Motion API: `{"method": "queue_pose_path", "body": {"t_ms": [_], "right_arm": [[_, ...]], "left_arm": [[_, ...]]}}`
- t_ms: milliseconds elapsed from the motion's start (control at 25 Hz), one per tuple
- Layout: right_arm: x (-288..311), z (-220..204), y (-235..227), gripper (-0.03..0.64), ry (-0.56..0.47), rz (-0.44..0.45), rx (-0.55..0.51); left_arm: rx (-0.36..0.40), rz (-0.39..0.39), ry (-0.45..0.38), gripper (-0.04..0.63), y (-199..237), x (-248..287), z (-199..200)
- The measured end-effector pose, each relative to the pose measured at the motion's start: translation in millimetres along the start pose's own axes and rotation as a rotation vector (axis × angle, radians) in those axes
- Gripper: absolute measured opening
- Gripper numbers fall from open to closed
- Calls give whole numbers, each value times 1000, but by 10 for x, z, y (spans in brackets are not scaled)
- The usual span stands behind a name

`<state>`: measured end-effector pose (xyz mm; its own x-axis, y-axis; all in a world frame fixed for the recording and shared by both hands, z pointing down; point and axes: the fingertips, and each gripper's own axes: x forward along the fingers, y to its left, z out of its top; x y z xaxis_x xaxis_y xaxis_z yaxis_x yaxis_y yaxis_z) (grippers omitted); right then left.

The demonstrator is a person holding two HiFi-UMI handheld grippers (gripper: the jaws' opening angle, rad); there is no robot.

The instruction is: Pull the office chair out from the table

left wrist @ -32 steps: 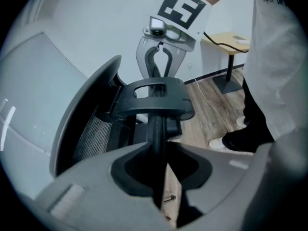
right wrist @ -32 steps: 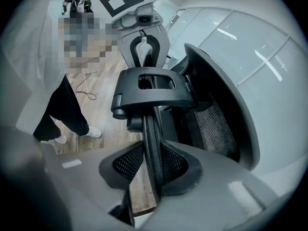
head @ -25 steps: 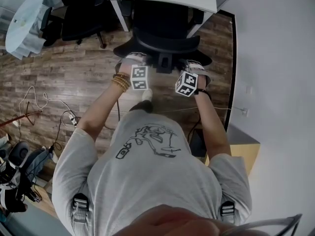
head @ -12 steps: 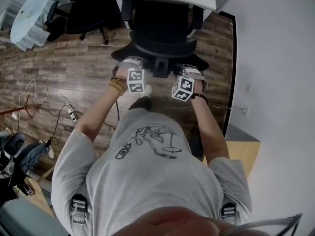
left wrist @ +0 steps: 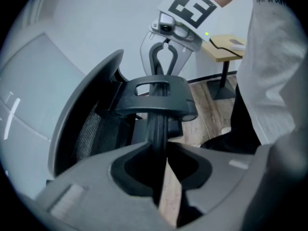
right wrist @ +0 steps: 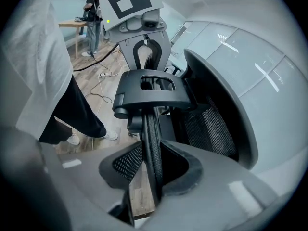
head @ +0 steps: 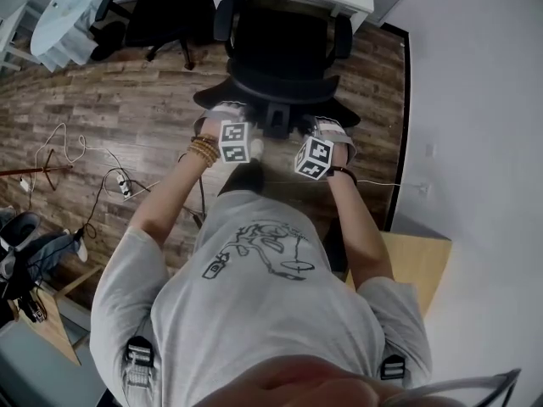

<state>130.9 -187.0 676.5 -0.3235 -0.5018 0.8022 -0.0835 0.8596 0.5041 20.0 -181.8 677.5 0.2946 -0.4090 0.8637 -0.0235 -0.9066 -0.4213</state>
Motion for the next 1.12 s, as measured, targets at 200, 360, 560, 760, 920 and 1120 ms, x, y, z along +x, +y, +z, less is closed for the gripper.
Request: {"method": "queue_pose_path", "body": {"t_ms": [200,360,560,760,920,1120], "right_arm": [[-272,-31,479,115,-13,-13,-16],[-455,54,778,114,-17,-13,-24],[-682,239,1134,110,-22,-13,-36],[-810,330,1514,110,-17,-1,-20],[-991,457,1899,109,-10,0,-9],[-1090,569,2141,107,1,11,9]], "left_arm": [[-17,24,19,92,-506,-160,115],[-23,17,29,94,-804,-329,116],[-21,15,31,94,-1155,-584,45],[-16,10,24,95,-1527,-708,2],[-6,18,15,95,-1904,-900,-41],[7,8,7,95,-2130,-1030,-104]]}}
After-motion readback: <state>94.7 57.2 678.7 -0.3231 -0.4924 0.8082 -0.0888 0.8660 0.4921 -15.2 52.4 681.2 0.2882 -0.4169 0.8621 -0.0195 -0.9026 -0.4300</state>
